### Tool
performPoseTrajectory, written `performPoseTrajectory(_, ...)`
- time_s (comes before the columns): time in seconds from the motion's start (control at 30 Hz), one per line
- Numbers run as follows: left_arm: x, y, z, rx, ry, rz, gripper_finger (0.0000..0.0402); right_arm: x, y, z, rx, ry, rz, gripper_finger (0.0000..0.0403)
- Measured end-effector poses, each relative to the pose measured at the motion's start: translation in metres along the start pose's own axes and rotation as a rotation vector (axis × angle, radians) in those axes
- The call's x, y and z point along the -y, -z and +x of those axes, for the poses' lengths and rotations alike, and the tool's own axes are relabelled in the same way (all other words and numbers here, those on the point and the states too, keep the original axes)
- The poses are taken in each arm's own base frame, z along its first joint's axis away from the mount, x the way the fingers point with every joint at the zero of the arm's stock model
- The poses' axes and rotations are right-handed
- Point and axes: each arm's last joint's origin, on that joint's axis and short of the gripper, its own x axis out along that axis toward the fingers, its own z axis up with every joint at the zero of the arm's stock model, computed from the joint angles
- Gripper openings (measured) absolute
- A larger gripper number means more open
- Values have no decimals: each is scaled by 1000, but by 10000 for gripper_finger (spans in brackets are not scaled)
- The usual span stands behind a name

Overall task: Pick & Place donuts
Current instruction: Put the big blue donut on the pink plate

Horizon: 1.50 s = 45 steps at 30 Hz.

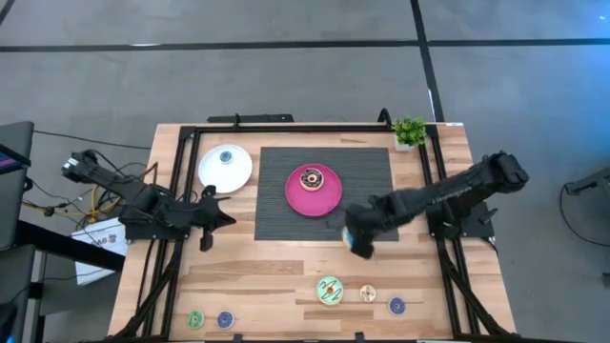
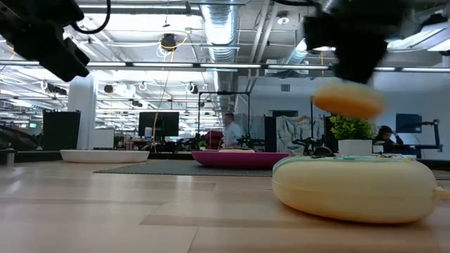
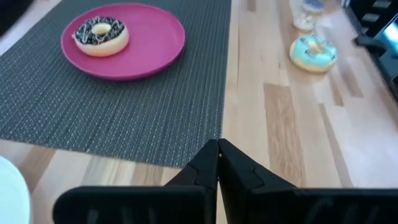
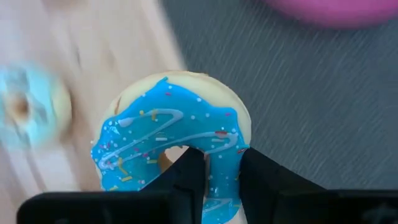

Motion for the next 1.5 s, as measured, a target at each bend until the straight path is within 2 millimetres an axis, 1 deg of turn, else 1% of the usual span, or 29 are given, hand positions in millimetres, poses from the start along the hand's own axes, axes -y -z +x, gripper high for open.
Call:
performPoseTrajectory(0.13, -4, 5, -5, 12, -4, -3, 0, 22, -38, -10, 122, 50, 50, 71)
performPoseTrajectory(0.23, -6, 6, -8, 8, -6, -1, 0, 38, -66, -9, 220, 62, 69, 71)
performPoseTrajectory(0.33, -7, 7, -8, 7, -6, -1, 0, 54, -88, 4, 242, 83, 94, 71)
performPoseTrajectory(0.47, -6, 7, -8, -4, 11, 0, 0, 74, -102, 39, 154, 112, 162, 71)
performPoseTrajectory(0.53, -6, 8, -8, -13, 21, 1, 0, 81, -104, 56, 88, 97, 188, 71)
performPoseTrajectory(0.63, -6, 8, -8, -16, 34, -7, 0, 88, -104, 75, 10, 62, 213, 71)
performPoseTrajectory(0.7, -6, 8, -8, -17, 34, -18, 0, 91, -102, 82, -32, 73, 218, 71)
performPoseTrajectory(0.77, -6, 8, -8, -17, 34, -22, 0, 94, -103, 87, -36, 89, 226, 70)
performPoseTrajectory(1.03, -6, 7, -8, -10, 19, -27, 0, 105, -100, 89, -66, 155, 246, 70)
performPoseTrajectory(1.2, -7, 7, -8, -5, 9, -27, 0, 106, -98, 88, -86, 159, 245, 80)
performPoseTrajectory(1.33, -7, 7, -8, -5, 9, -30, 0, 105, -98, 88, -91, 146, 218, 106)
performPoseTrajectory(1.5, -7, 7, -8, -4, 6, -38, 0, 105, -100, 87, -91, 146, 219, 155)
